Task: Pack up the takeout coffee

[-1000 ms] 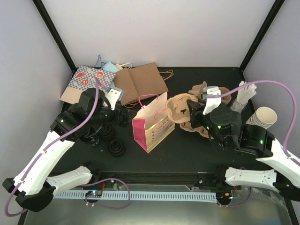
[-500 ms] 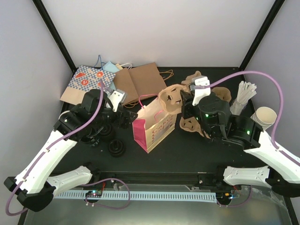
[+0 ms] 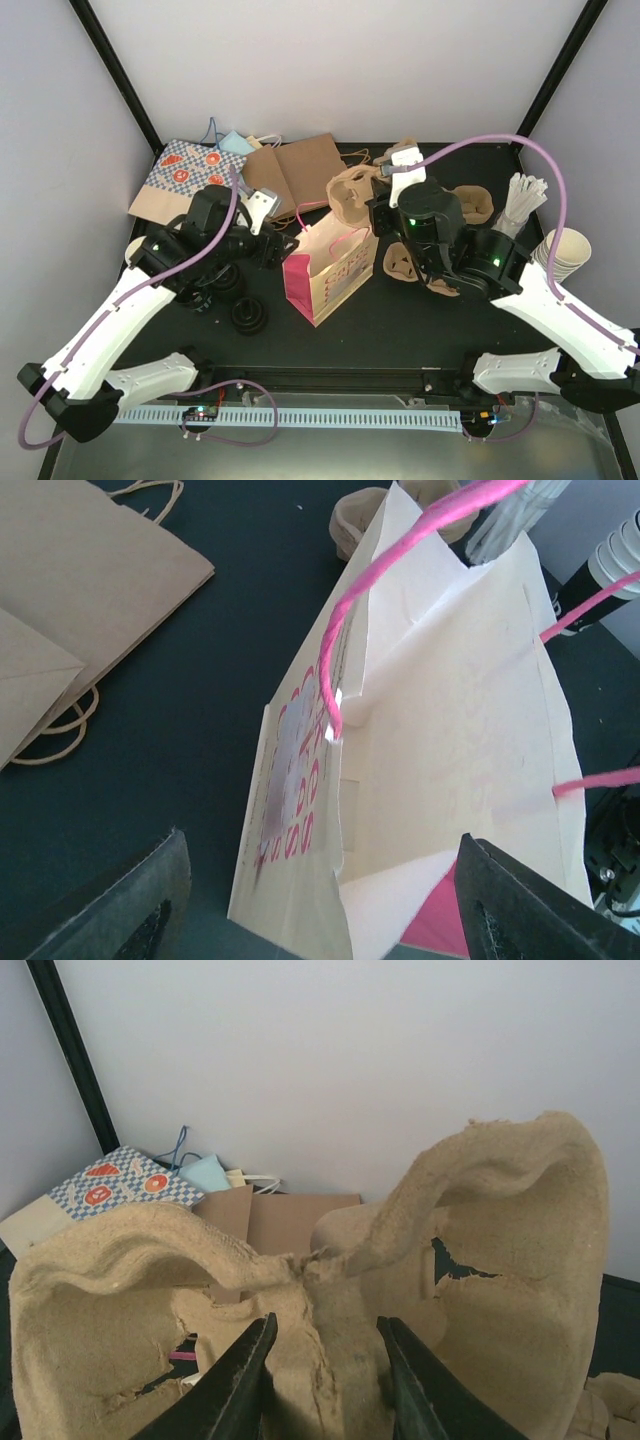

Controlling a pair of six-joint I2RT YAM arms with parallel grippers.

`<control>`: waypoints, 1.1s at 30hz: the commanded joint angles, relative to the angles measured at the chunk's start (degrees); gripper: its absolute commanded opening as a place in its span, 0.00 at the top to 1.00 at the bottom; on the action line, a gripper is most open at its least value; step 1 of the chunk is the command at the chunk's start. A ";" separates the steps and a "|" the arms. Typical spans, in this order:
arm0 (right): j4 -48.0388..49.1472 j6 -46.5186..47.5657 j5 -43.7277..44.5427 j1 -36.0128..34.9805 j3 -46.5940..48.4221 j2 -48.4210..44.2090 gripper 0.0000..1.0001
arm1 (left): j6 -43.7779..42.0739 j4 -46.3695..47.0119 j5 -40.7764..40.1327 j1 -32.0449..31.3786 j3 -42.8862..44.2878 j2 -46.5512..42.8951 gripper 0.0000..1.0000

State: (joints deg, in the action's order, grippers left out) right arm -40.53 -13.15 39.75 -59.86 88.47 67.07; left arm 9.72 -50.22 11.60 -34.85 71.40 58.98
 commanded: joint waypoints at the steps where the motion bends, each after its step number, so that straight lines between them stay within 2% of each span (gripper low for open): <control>1: 3.08 2.39 -0.99 0.35 -0.98 0.04 0.71 | -1.41 4.25 2.13 0.50 0.15 2.26 0.26; 17: 4.32 3.07 -2.72 0.35 -7.77 -2.21 0.71 | -0.37 8.69 4.13 0.49 0.36 9.70 0.35; 23: 3.98 2.32 -5.26 0.40 -10.24 -4.14 0.71 | 0.08 8.84 3.78 0.47 0.58 10.95 0.46; 28: 3.96 2.05 -8.20 0.40 -12.00 -5.91 0.71 | 0.39 8.89 3.26 0.54 0.80 11.73 0.60; 33: 3.22 2.74 -13.77 0.37 -11.91 -5.86 0.71 | -1.17 7.02 3.69 0.50 2.44 12.64 0.90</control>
State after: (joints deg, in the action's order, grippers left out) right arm -37.67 -10.76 31.35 -59.70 76.55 61.60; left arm 9.93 -42.81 14.81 -34.81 71.33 70.67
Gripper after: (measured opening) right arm 0.294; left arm 0.195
